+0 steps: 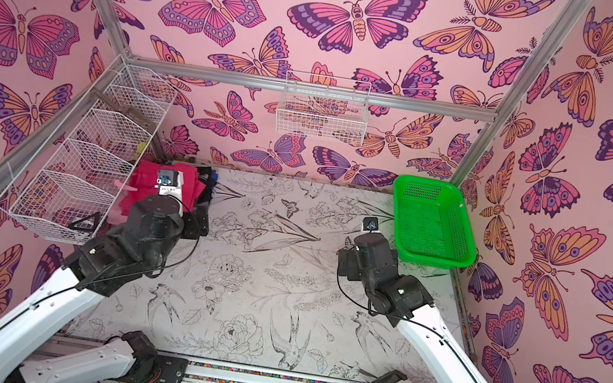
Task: Fold and stack t-shirts
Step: Reset both arms
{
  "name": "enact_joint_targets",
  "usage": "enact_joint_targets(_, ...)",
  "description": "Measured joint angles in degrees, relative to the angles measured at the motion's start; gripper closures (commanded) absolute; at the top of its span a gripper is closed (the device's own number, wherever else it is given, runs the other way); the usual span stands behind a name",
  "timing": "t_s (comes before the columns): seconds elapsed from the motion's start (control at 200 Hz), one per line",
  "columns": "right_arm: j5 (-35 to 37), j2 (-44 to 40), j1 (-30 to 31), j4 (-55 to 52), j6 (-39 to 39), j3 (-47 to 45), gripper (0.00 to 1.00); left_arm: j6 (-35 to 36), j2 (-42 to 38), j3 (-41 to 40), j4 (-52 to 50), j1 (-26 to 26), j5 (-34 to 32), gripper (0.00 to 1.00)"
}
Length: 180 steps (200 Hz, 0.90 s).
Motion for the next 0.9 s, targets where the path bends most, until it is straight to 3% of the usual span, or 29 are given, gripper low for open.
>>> enact_joint_targets(0.185,2.8,-0.1,-4.0,13.1,-8.7,-7.6,0.01,4.6,0.5,-15.6,14.9,10.3,-0.3,0.1)
enact_joint_targets(0.411,2.4,3.8,-8.9,22.1,-14.6,-13.7,0.01,6.9,1.9,-23.8,30.2,20.2,3.8,0.1)
enact_joint_targets(0.581,-1.7,4.9,-14.8,28.8,-15.5,-17.4,0.01,8.1,6.5,-28.4,40.0,22.3,6.9,0.11)
enact_joint_targets(0.776,-9.2,8.3,-24.8,35.8,-13.9,-20.1,0.01,7.8,14.9,-28.7,44.9,25.9,9.9,0.13)
enact_joint_targets(0.901,-13.2,11.3,-27.9,39.5,-13.2,-20.5,0.01,8.3,20.1,-28.7,48.9,26.8,11.0,0.13)
